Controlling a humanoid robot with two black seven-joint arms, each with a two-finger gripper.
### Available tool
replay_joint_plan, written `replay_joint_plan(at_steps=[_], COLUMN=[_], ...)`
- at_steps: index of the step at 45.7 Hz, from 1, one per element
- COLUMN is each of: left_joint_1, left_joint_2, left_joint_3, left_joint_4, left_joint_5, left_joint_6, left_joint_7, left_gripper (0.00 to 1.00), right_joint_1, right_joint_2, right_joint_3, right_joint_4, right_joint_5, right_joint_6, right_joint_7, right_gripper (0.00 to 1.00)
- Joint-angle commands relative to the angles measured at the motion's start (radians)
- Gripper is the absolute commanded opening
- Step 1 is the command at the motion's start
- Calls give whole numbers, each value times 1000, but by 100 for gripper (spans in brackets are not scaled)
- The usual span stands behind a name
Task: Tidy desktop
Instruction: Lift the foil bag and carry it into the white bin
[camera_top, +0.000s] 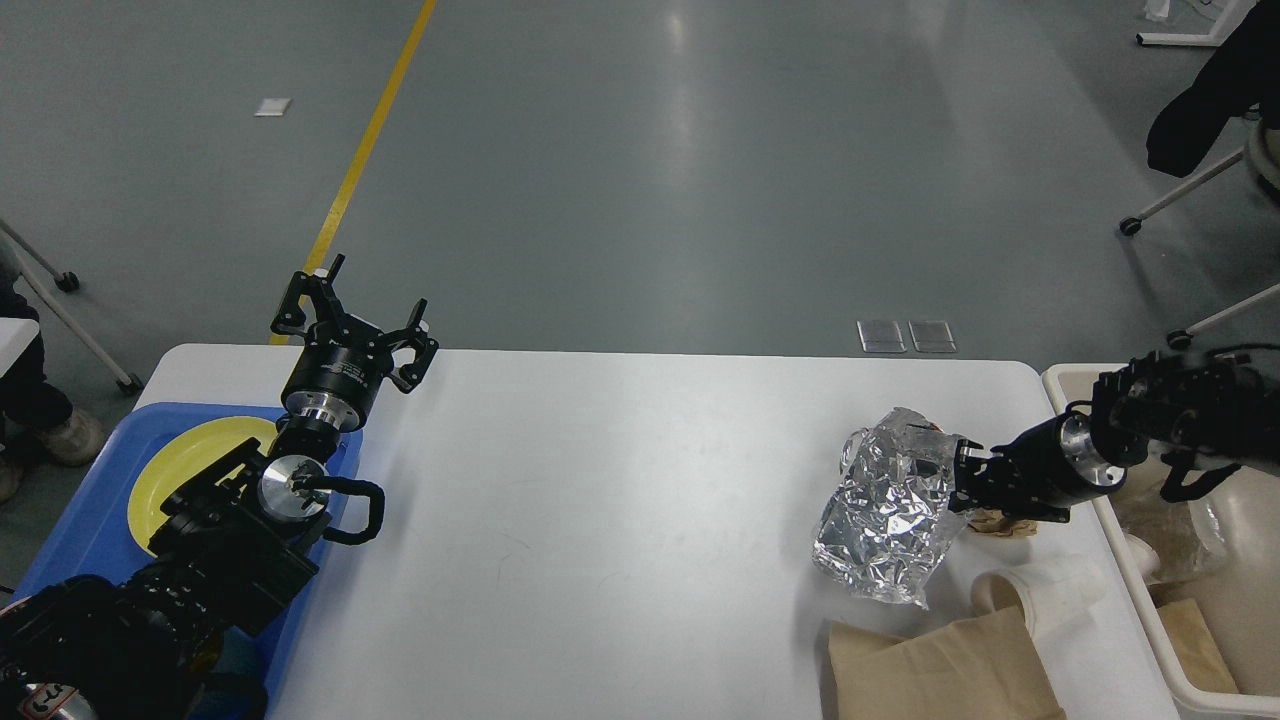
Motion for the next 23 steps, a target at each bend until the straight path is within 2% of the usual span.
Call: replay_joint_plan(at_steps=[1,8,13,18,23], left_joint_1=[0,0,0,0,0], left_joint_2=[0,0,0,0,0], left_joint_3=[0,0,0,0,0], left_joint_4=[0,0,0,0,0], left_joint_5=[0,0,0,0,0], left_joint_6=[0,0,0,0,0], left_joint_7=[0,0,0,0,0], left_gripper=[97,97,97,97,97], right_joint_1=[85,301,531,700,775], right_joint_2=[-18,-49,-67,-80,-125], right_joint_3=[-37,-170,-296,-385,-428], right_joint_4=[33,123,162,154,85], right_joint_5=[-1,-1,-1,-5,-16], right_joint_6=[70,175,265,268,268], right_joint_7=[0,0,0,0,-2], right_gripper=[0,0,0,0,0])
